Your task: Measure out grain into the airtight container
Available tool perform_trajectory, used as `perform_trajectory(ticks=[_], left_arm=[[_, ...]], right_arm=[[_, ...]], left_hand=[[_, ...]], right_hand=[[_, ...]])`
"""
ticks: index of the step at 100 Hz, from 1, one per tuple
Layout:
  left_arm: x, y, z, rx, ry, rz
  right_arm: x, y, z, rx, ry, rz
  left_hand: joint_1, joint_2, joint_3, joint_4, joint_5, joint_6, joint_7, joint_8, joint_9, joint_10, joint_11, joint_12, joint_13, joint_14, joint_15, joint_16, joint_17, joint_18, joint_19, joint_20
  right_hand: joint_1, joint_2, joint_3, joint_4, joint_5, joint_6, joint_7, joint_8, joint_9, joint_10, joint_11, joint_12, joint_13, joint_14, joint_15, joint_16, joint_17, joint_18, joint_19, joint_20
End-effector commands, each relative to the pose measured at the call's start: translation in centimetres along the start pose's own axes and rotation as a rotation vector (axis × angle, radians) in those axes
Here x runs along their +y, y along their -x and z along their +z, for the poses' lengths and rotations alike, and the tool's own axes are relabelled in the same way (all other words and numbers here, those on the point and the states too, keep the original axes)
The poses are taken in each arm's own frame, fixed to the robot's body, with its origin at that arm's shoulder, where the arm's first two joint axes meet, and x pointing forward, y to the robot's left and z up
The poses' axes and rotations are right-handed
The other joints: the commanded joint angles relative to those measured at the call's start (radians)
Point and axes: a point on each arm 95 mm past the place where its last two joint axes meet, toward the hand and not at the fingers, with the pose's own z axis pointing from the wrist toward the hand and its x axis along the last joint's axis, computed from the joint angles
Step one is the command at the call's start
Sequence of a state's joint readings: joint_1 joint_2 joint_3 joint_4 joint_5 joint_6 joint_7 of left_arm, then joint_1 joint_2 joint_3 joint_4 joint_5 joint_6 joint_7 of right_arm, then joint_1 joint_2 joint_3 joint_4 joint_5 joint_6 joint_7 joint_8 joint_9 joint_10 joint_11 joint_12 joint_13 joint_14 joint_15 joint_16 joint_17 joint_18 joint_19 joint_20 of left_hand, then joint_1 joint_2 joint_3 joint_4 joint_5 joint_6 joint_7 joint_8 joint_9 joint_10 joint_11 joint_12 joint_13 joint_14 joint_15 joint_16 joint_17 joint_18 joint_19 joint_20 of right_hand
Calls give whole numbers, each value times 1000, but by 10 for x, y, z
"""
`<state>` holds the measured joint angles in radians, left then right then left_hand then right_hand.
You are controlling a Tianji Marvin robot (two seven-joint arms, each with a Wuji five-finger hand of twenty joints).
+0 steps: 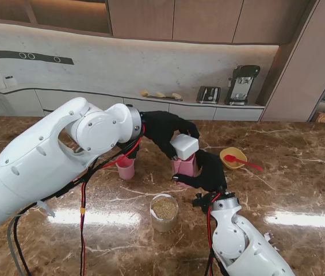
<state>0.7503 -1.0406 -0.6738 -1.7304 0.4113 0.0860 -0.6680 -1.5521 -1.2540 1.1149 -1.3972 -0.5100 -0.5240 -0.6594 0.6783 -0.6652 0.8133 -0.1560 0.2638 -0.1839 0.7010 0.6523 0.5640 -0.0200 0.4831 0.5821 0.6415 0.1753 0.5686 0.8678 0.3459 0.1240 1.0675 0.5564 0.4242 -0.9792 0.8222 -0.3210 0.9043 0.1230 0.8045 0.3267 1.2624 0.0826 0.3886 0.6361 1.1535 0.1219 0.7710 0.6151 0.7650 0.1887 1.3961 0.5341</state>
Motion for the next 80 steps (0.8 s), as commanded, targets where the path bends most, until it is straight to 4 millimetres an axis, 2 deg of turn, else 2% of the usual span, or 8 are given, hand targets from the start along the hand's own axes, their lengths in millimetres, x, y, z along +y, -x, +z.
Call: perform_trajectory(ticks=[1,16,25,46,66,80], left_arm=[[2,2,1,2,2,0],[2,1,2,10,-12,30],[2,0,2,11,-10,36],[5,3,3,0,13,34],[6,7,1,-14,27,37],[4,9,-2,-20,20,36]], right_arm=[[-5,-3,-2,0,-13,12],[-5,-3,-2,0,-16,11],[-6,-3,-2,2,-19,10],[-5,-4,-2,4,-14,11],[-5,-3,-2,3,-13,11],[-5,-3,-2,2,-15,11]], left_hand=[[0,50,67,46,60,-76,55,-5,10,-36,21,16,15,-28,-22,-10,-28,20,21,22],[-14,44,70,44,67,-70,53,-6,2,-45,17,21,20,-35,-22,-2,-34,18,20,30],[-24,33,63,40,38,-65,36,-14,0,-48,15,23,20,-35,-24,1,-33,16,18,32],[-47,14,27,29,-113,-71,-43,-46,-63,-63,-9,18,-7,-42,-43,3,-56,4,-3,31],[-58,25,-19,29,-124,-9,-383,-226,-162,-71,-62,-51,-54,-53,-97,-23,-89,-2,-49,47],[-75,28,-37,26,-121,9,-400,-221,-171,-61,-81,-80,-66,-54,-115,-36,-106,10,-63,49]], right_hand=[[349,202,355,65,117,-382,161,26,52,-165,79,28,43,-115,52,5,-8,-28,25,0],[350,202,355,66,118,-383,161,26,52,-164,79,28,43,-114,52,5,-7,-27,26,1],[349,202,355,66,117,-383,161,26,52,-165,79,28,43,-115,53,5,-7,-27,26,1],[349,201,356,66,118,-383,161,26,52,-165,79,28,43,-116,52,5,-7,-27,26,1],[349,201,356,65,117,-383,161,26,52,-164,79,28,43,-114,52,4,-7,-27,26,1],[348,201,356,65,116,-383,160,26,52,-165,79,28,43,-115,52,5,-7,-27,26,1]])
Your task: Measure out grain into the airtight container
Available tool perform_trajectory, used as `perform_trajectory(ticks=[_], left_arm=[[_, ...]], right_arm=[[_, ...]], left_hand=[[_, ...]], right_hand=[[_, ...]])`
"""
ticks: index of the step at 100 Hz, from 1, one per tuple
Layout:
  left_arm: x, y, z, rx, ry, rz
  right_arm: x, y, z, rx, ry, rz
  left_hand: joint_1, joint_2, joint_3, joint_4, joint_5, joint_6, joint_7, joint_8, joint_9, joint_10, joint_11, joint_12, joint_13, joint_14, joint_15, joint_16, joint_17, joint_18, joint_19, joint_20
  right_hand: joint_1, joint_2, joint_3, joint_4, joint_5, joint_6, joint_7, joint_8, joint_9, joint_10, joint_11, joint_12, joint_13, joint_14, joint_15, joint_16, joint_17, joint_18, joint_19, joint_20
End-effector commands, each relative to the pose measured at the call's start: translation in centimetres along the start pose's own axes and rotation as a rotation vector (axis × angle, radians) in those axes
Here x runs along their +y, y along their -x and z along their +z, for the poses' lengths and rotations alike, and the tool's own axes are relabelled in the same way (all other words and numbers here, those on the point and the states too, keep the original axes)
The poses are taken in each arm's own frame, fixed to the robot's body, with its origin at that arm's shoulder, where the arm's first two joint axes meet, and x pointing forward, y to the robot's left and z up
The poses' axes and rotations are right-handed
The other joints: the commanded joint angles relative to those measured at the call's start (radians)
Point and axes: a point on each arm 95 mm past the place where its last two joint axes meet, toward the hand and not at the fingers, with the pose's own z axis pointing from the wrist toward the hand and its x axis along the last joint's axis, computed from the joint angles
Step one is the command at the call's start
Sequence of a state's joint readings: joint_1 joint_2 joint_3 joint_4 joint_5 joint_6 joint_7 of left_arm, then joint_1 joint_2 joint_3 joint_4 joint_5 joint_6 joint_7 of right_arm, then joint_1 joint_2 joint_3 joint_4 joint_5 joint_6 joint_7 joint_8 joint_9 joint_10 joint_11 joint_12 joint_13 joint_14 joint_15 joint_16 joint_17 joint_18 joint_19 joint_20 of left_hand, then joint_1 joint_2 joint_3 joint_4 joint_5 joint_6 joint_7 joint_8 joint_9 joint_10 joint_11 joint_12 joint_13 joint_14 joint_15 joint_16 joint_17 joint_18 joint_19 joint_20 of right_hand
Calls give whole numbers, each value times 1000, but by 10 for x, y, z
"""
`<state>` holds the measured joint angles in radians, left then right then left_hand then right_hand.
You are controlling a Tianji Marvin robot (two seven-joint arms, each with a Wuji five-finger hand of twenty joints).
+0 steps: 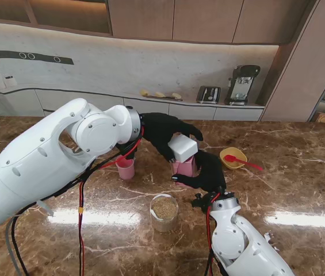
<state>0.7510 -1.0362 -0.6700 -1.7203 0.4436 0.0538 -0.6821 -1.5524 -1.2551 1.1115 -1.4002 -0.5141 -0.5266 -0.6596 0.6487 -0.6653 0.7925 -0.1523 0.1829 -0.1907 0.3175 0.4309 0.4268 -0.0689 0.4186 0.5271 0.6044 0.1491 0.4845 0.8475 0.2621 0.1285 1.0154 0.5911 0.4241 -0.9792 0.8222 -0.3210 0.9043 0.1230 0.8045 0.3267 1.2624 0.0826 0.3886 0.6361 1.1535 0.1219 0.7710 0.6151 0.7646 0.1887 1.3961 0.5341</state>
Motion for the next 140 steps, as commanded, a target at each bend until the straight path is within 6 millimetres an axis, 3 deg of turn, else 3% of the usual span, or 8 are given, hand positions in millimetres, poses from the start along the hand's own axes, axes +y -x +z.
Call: perform_trajectory(ticks=[1,65,75,81,93,102,118,140], left_arm=[[-1,5,-2,-15,-2,-6],[-10,20,-27,-66,2,-28],[-13,21,-35,-63,2,-66],[-14,22,-39,-58,0,-92],[-14,18,-41,-72,-46,-122],[-14,15,-39,-104,-92,-91],[-12,8,-31,-155,-174,-103],[-9,-5,-19,-174,-182,-99]], right_arm=[[-4,-1,-2,-5,-12,9],[-2,-1,-3,-6,-8,6],[-2,-1,-3,-6,-9,5],[-2,-1,-3,-5,-11,4],[-2,-1,-2,-4,-15,-2],[-3,-1,-2,-4,-18,-5],[-3,-1,-3,-4,-23,-9],[-4,-1,-2,-2,-23,-12]], left_hand=[[-45,28,-17,22,-39,15,-15,1,-36,-11,-18,-27,-30,-28,-33,-17,-25,6,-12,14],[-25,-16,0,19,-35,55,-151,-115,-190,6,-93,-116,-131,-32,-120,-76,-95,-11,-112,13],[-81,66,-143,36,-36,45,-124,-90,-199,17,-120,-129,-156,-20,-146,-101,-110,-3,-137,26],[-80,220,-468,103,-23,43,-107,-73,-191,30,-156,-134,-172,-2,-166,-120,-114,7,-158,38],[-75,353,-751,141,52,44,-79,-70,-113,66,-173,-125,-119,38,-151,-114,-66,35,-120,64],[-157,442,-793,148,91,66,-61,-58,-6,110,-147,-106,-46,80,-111,-99,4,52,-43,86],[-226,475,-802,151,168,102,-47,-45,235,149,-72,-41,95,149,4,-66,122,101,142,91],[-252,475,-804,149,208,153,-19,-42,352,148,-36,-15,160,145,74,-64,183,123,265,45]], right_hand=[[349,202,356,65,117,-383,161,26,52,-165,79,28,43,-115,52,5,-7,-27,26,1],[349,200,356,65,117,-383,160,26,52,-164,79,28,42,-114,52,4,-7,-27,26,1],[349,200,356,65,118,-383,161,26,52,-164,79,28,42,-115,52,4,-7,-27,26,1],[350,200,357,66,118,-383,160,26,52,-165,79,28,42,-115,52,4,-7,-27,26,1],[350,200,357,66,118,-382,161,26,52,-164,80,28,43,-113,52,4,-7,-27,26,1],[350,200,357,66,118,-383,160,26,52,-164,79,28,43,-115,52,4,-7,-27,26,1],[350,200,356,66,118,-382,160,26,52,-164,79,28,42,-114,52,4,-7,-27,26,1],[349,200,356,65,118,-381,161,26,52,-164,79,29,42,-114,52,4,-7,-27,26,1]])
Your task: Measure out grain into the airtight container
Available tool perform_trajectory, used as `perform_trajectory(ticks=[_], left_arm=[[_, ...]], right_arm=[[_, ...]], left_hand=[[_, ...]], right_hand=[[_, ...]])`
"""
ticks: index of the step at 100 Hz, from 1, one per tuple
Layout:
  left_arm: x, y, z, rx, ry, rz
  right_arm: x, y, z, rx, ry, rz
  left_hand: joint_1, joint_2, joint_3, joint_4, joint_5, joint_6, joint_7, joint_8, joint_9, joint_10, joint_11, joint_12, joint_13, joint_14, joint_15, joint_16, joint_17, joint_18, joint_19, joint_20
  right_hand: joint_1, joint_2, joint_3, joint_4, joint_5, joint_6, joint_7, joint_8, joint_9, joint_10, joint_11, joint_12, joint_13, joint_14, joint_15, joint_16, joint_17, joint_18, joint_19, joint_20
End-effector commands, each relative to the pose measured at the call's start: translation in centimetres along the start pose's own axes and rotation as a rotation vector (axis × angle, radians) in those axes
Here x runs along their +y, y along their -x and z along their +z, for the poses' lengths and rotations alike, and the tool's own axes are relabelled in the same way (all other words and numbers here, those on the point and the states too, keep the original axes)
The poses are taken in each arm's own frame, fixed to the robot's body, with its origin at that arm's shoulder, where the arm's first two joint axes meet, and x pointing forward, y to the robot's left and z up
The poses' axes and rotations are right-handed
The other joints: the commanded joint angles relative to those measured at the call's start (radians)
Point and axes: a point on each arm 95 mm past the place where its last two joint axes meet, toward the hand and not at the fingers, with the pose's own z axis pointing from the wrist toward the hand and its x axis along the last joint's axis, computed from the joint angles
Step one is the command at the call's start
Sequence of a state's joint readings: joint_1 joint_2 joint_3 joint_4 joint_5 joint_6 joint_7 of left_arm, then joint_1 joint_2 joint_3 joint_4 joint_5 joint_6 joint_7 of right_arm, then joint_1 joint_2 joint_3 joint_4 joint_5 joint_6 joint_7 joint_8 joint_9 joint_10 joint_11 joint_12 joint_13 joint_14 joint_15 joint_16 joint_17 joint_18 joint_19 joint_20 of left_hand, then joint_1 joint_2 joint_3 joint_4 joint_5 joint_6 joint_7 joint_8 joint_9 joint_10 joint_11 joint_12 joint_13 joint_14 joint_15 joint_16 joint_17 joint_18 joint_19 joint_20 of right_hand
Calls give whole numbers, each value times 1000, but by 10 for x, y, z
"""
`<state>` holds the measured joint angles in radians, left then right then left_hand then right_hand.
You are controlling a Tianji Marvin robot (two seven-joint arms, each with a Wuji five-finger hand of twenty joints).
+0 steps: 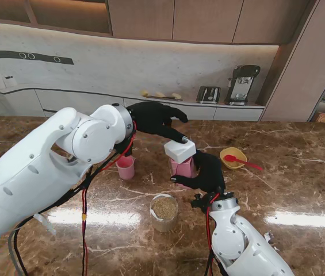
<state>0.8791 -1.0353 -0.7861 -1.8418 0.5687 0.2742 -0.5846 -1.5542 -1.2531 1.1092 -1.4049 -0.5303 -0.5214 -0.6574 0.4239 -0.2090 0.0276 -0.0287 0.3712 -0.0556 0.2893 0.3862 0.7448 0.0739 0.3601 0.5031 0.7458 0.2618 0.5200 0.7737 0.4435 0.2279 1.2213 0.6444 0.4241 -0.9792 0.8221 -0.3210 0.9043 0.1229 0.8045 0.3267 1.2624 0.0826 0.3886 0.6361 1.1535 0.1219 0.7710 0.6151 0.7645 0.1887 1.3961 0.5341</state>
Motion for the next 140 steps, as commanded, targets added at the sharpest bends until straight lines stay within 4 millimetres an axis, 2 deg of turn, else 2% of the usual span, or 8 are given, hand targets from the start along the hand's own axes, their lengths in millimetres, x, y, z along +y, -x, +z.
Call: perform_trajectory(ticks=[1,35,67,71,85,110,126,140], left_arm=[[-1,-9,4,22,8,-7],[1,-17,12,55,73,39],[3,-17,10,82,92,19],[3,-17,9,88,90,23],[3,-16,9,106,78,33],[2,-14,6,144,92,19],[0,-10,3,187,145,38],[0,-4,-1,252,223,14]], right_arm=[[-2,1,-2,-10,-11,1],[-1,1,-2,-9,-2,0],[-2,2,-2,-9,-7,2],[-2,2,-2,-9,-7,2],[-2,1,-2,-9,-8,3],[-2,1,-2,-9,-6,5],[-2,1,-2,-9,-7,7],[-2,1,-2,-11,-4,10]], left_hand=[[-28,18,-40,25,19,18,9,2,32,4,21,8,16,29,37,9,-2,23,58,-10],[23,-38,-31,31,-18,-4,-14,-9,-1,-38,2,-2,-29,-11,-7,-6,-58,39,28,-22],[210,-171,13,47,-13,-28,9,-4,12,-127,48,45,-60,-58,-45,7,-148,69,-43,3],[193,-201,108,14,-10,-30,27,-22,25,-138,57,57,-55,-64,-52,21,-154,70,-70,42],[136,-296,406,-25,12,-40,49,-49,88,-167,94,74,-30,-81,-52,27,-182,69,-115,54],[183,-371,710,-47,8,-71,41,-115,68,-192,55,25,-83,-127,-123,-8,-266,57,-218,61],[291,-385,881,-61,-53,-112,16,-160,-32,-214,-42,-100,-169,-179,-214,-78,-352,-16,-358,52],[391,-343,947,-66,-172,-149,-65,-212,-263,-227,-156,-244,-288,-238,-319,-183,-433,-102,-496,26]], right_hand=[[349,200,357,66,118,-381,161,26,52,-164,80,29,42,-114,52,4,-7,-27,26,1],[350,201,357,66,119,-382,161,26,52,-164,80,29,42,-115,52,4,-7,-27,26,1],[349,200,357,66,118,-382,161,26,51,-163,79,29,42,-115,52,4,-7,-27,26,1],[349,201,357,65,118,-382,161,26,52,-165,80,29,42,-115,52,4,-7,-27,26,1],[350,200,357,65,118,-380,161,26,51,-164,79,29,42,-114,52,4,-7,-27,26,1],[349,201,357,65,117,-379,161,26,51,-163,79,29,42,-113,52,4,-7,-26,26,1],[349,200,358,65,116,-380,161,26,51,-162,79,29,41,-114,52,4,-7,-26,26,1],[350,200,357,65,116,-380,161,26,51,-164,79,29,42,-115,52,4,-7,-26,26,1]])
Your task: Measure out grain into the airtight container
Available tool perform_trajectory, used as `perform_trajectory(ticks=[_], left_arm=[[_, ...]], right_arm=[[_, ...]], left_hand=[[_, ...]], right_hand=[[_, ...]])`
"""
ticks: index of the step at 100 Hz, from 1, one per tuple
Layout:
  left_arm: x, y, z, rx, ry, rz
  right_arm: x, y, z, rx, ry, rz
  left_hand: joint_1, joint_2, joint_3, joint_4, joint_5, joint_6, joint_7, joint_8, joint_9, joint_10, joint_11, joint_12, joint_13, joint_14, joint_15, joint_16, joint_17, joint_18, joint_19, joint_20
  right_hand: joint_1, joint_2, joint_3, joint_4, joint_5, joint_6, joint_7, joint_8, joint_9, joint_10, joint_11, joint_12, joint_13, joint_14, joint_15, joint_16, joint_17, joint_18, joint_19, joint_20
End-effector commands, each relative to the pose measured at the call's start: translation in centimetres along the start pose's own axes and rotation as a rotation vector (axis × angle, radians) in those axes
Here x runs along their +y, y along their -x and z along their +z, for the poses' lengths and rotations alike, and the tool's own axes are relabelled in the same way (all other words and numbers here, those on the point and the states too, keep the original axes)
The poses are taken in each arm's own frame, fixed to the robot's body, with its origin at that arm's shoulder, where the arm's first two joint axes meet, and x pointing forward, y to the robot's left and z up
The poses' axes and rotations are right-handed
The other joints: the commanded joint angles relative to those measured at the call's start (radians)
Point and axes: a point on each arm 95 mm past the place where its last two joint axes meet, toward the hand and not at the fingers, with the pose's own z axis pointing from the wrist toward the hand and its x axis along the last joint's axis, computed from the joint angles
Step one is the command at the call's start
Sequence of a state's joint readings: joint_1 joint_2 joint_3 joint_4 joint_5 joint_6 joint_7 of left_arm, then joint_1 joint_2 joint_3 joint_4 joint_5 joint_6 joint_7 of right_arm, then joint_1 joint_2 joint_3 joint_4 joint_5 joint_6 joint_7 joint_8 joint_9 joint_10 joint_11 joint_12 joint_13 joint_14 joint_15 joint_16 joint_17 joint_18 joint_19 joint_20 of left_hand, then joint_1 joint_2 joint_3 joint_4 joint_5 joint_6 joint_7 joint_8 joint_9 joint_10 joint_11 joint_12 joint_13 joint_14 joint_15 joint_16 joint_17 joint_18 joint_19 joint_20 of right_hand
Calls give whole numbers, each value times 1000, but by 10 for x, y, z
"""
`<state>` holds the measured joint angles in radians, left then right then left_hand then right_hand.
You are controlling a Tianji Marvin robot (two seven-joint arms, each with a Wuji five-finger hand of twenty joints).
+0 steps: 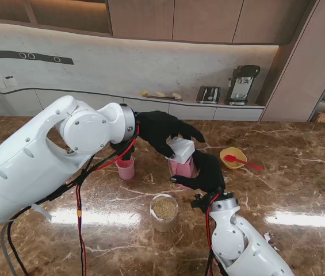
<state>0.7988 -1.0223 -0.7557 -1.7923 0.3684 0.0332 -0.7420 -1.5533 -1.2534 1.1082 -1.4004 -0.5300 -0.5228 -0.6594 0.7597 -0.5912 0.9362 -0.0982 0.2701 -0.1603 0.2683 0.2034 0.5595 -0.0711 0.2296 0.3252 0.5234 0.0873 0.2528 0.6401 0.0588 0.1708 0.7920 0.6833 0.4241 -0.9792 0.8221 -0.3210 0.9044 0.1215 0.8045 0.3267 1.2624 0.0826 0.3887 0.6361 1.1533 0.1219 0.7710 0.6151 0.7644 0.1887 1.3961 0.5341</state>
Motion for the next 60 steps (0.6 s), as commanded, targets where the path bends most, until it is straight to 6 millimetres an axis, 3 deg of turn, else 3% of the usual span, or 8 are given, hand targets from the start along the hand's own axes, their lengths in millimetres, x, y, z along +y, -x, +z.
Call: perform_trajectory(ticks=[1,10,15,23,28,37,45,60], left_arm=[[0,10,-4,-10,41,-26],[0,13,-8,13,82,-40],[1,15,-10,15,84,-44],[1,17,-13,13,68,-37],[1,19,-14,9,46,-45],[1,17,-16,-21,19,-63],[3,16,-16,-51,-22,-53],[6,7,-11,-173,-164,-29]], right_arm=[[-2,0,-1,-9,-4,10],[-2,0,-1,-9,-3,11],[-2,0,-1,-9,-4,11],[-2,0,-1,-9,-5,11],[-2,0,-1,-9,-6,11],[-2,0,-1,-9,-7,11],[-2,0,-1,-9,-7,11],[-2,0,-1,-9,-8,10]], left_hand=[[55,39,41,5,-87,-44,-54,-34,-112,-83,-36,-87,-86,-68,-64,-64,-56,-55,-82,-14],[23,40,16,4,-125,-28,-243,-83,-342,-81,-78,-156,-243,-86,-125,-133,-116,-99,-183,-33],[-57,1,-34,4,-131,-22,-292,-72,-392,-48,-157,-203,-311,-66,-142,-154,-124,-96,-267,-54],[-172,-8,-292,-15,-131,7,-310,-145,-452,38,-241,-185,-384,-19,-146,-167,-133,-80,-404,-60],[-200,96,-551,16,-131,29,-306,-181,-452,59,-242,-176,-382,8,-140,-171,-139,-65,-441,-22],[-177,272,-920,71,-134,84,-288,-39,-446,87,-231,-93,-340,72,-124,-178,-131,-53,-419,38],[-228,317,-950,79,-132,114,-222,115,-405,104,-174,-34,-266,102,-82,-150,-111,-32,-344,52],[-347,401,-951,91,-3,214,-57,227,-129,223,24,122,-8,208,103,34,54,77,4,78]], right_hand=[[350,200,357,65,116,-378,161,26,51,-164,79,29,42,-115,52,4,-7,-26,26,1],[350,200,357,65,116,-378,161,26,51,-164,79,29,42,-114,52,4,-7,-26,26,1],[350,201,357,65,116,-379,161,26,50,-164,79,29,42,-114,52,4,-7,-26,26,1],[350,200,357,65,118,-379,162,26,52,-164,79,29,42,-114,52,4,-8,-26,25,1],[350,200,357,65,117,-379,161,26,51,-165,79,29,42,-114,52,4,-8,-26,25,0],[350,200,357,65,118,-380,161,26,51,-163,79,29,42,-114,52,4,-8,-26,25,0],[350,200,357,66,118,-379,161,26,51,-164,79,29,41,-114,52,4,-8,-26,25,0],[351,200,358,66,119,-380,161,26,52,-164,80,29,41,-114,52,4,-9,-26,24,0]])
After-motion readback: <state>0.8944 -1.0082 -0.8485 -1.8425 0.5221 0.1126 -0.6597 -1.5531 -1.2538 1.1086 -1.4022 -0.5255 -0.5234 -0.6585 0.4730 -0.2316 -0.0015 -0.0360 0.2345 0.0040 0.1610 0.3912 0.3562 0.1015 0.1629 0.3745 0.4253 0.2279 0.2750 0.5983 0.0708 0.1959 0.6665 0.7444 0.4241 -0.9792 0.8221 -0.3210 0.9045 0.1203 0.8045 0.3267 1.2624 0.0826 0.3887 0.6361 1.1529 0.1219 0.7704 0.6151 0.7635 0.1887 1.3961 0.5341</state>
